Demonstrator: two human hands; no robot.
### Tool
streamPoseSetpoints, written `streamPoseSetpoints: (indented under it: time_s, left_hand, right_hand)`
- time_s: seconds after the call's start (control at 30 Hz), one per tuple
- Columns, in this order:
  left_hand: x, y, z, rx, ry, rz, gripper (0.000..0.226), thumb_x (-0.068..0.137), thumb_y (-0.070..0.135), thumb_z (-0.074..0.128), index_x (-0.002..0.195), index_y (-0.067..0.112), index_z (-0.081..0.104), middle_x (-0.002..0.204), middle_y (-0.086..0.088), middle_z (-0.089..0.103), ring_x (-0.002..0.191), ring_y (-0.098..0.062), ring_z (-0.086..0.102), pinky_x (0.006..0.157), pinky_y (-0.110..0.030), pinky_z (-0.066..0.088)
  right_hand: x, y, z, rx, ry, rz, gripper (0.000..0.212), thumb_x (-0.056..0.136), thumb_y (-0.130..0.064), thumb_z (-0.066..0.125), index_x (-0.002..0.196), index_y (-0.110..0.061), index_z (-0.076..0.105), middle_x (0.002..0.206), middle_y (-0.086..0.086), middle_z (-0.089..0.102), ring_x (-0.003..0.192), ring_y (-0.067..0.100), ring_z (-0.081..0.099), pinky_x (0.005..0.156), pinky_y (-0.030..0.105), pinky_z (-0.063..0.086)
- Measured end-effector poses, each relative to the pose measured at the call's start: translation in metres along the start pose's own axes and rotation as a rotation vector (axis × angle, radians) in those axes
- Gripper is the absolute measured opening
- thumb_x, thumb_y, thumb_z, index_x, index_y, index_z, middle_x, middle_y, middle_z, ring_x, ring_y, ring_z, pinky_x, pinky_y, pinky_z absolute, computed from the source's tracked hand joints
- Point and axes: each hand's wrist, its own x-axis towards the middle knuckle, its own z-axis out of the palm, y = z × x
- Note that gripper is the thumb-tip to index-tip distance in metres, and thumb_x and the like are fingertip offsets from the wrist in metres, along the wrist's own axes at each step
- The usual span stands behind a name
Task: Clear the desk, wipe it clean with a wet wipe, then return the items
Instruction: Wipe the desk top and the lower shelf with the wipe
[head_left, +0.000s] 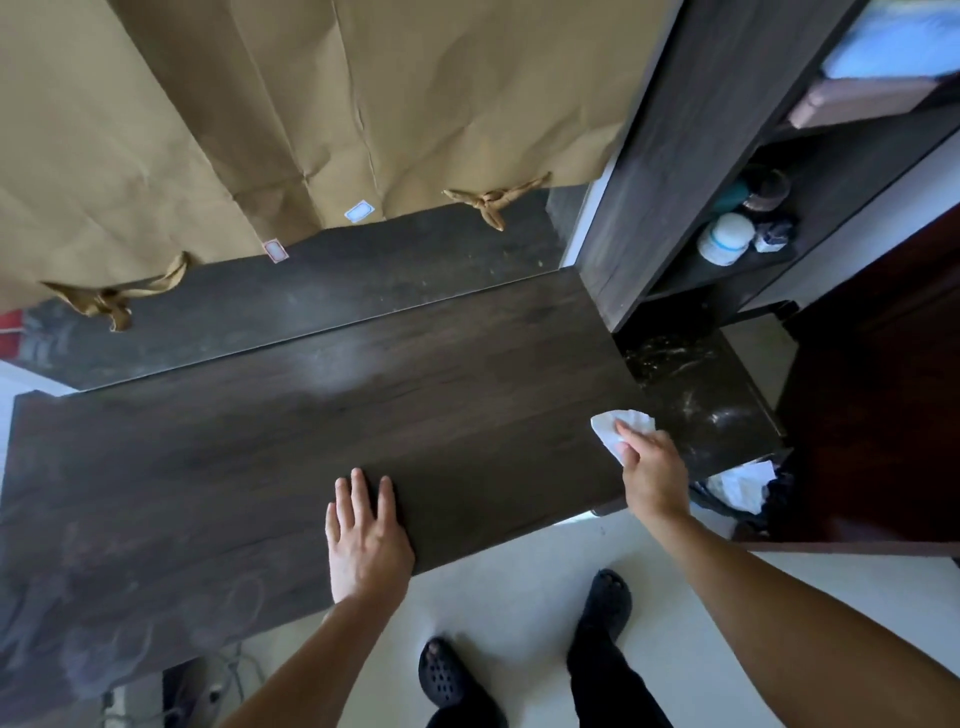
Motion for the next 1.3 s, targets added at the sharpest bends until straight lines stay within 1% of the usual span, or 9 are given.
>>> streamPoseSetpoints:
  time_s: [0.1,0.33,0.5,0.73,0.8,0.9,1.03,1.17,1.3]
  left_hand:
    - [0.006,0.022,0.0,0.028,-0.04,0.059,0.06,0.089,0.019,0.05,0.146,0.01,0.033,0.156,-0.021,0.017,0.144,-0.038,0.012,0.117,-0.046,0.015]
    - [0.015,0.1,0.009,-0.055,0.022,0.079,0.047,0.07,0.004,0.069,0.117,0.001,0.063,0.134,-0.028,0.05,0.125,-0.046,0.046,0.1,-0.054,0.042]
    - [0.027,0.187,0.018,-0.122,0.068,0.043,0.045,0.073,0.003,0.064,0.119,0.002,0.062,0.138,-0.025,0.047,0.13,-0.042,0.042,0.106,-0.049,0.037]
    - [0.062,0.308,0.043,-0.209,0.129,0.009,0.046,0.08,0.007,0.059,0.126,0.004,0.056,0.144,-0.024,0.04,0.137,-0.041,0.033,0.112,-0.05,0.028]
    - [0.069,0.323,0.054,-0.2,0.169,-0.027,0.044,0.083,0.011,0.052,0.127,0.004,0.055,0.146,-0.024,0.038,0.138,-0.042,0.03,0.114,-0.052,0.024]
    - [0.071,0.33,0.069,-0.152,0.216,-0.046,0.05,0.085,0.019,0.035,0.129,0.003,0.053,0.147,-0.025,0.035,0.14,-0.042,0.026,0.116,-0.052,0.02]
    - [0.073,0.331,0.079,-0.137,0.27,-0.043,0.05,0.083,0.016,0.037,0.128,0.001,0.052,0.146,-0.026,0.035,0.139,-0.042,0.026,0.115,-0.053,0.02]
    - [0.075,0.334,0.081,-0.129,0.278,-0.045,0.051,0.082,0.015,0.037,0.129,-0.001,0.05,0.147,-0.027,0.033,0.139,-0.043,0.024,0.115,-0.053,0.019]
    - [0.073,0.335,0.077,-0.128,0.274,-0.041,0.052,0.081,0.011,0.04,0.13,-0.003,0.049,0.148,-0.028,0.031,0.14,-0.044,0.022,0.115,-0.054,0.018]
  right_hand:
    - [0.026,-0.007,0.003,-0.03,0.004,-0.006,0.031,0.093,-0.01,0.055,0.123,-0.011,0.062,0.114,0.024,0.058,0.098,0.038,0.059,0.082,0.037,0.05]
    - [0.105,-0.015,0.011,-0.05,-0.098,-0.108,0.038,0.09,-0.004,0.056,0.127,-0.012,0.059,0.125,0.022,0.052,0.111,0.039,0.052,0.09,0.041,0.045]
    - [0.151,0.023,-0.007,0.074,-0.252,-0.084,0.02,0.09,-0.014,0.054,0.104,-0.013,0.068,0.092,0.009,0.052,0.087,0.033,0.058,0.069,0.028,0.035]
    - [0.201,0.161,-0.062,0.163,-0.057,0.302,0.024,0.092,-0.008,0.047,0.108,-0.008,0.065,0.107,0.02,0.065,0.098,0.037,0.059,0.08,0.037,0.045]
    - [0.209,0.189,-0.07,0.144,0.003,0.266,0.03,0.092,-0.006,0.045,0.115,-0.011,0.062,0.113,0.017,0.063,0.104,0.036,0.058,0.086,0.038,0.045]
    - [0.199,0.232,-0.062,-0.051,-0.198,0.067,0.039,0.09,-0.007,0.05,0.124,-0.023,0.059,0.122,0.012,0.053,0.112,0.031,0.052,0.093,0.037,0.044]
    - [0.182,0.272,-0.044,-0.478,-0.354,-0.287,0.048,0.089,-0.009,0.056,0.136,-0.012,0.047,0.142,0.016,0.041,0.126,0.035,0.041,0.105,0.041,0.036]
    - [0.163,0.28,-0.028,-0.38,-0.332,-0.315,0.058,0.085,0.01,0.049,0.141,-0.002,0.039,0.15,0.017,0.033,0.139,0.031,0.033,0.11,0.041,0.036]
    - [0.115,0.286,-0.02,-0.317,-0.359,-0.647,0.052,0.086,0.01,0.024,0.13,0.006,0.05,0.141,0.019,0.046,0.13,0.034,0.045,0.101,0.043,0.046]
